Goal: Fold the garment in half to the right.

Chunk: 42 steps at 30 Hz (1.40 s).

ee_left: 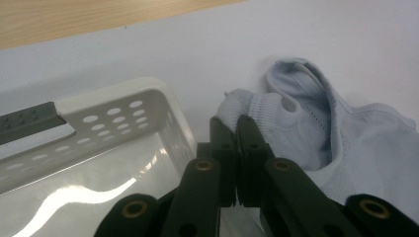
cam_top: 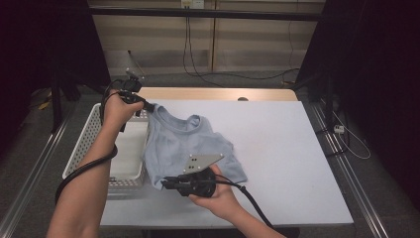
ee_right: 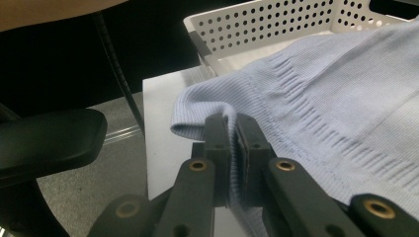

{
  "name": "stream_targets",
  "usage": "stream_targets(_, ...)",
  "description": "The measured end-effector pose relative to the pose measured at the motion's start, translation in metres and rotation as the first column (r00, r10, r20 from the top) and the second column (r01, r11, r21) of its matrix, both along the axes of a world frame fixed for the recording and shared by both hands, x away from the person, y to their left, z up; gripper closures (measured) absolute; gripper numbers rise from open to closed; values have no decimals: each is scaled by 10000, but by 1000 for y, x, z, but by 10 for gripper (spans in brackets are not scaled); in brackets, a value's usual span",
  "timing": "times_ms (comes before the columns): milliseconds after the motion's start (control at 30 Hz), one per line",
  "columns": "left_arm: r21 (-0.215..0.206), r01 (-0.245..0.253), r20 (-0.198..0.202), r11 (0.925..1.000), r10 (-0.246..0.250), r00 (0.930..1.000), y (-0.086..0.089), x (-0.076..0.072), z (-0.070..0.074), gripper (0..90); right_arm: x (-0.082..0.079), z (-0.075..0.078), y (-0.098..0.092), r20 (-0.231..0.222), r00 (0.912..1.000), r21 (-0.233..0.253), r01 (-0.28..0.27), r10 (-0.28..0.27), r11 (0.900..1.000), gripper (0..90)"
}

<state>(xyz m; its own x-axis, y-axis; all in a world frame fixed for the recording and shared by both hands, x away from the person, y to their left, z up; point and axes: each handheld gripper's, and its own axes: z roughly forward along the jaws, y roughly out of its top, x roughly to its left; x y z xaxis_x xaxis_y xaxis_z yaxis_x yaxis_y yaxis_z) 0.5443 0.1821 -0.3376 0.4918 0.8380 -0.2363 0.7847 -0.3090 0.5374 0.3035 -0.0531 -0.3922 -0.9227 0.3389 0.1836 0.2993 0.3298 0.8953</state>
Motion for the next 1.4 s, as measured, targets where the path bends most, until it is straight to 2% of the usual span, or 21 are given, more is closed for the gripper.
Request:
stream_targets(200,15,-74,-165,10000,74,9998,-5,2,-4,887,0,-6,-5,-149,9999,124,52,-50,9999,863)
stream_targets(600,96,1,-109,10000,0,9999,-21,7,-7,886,1,-9,-20,-401,9987,525,349,-328,9980,863)
stream_targets(1000,167,201,-45,9997,-201,9998,-33,10,-7,885,-1,-8,-30,-422,9974,653,618,-591,9960,863)
stream_targets(1400,52,249,70,9997,-249,9997,-44,12,-7,884,-1,-3,-43,-299,9957,758,900,-880,9931,862)
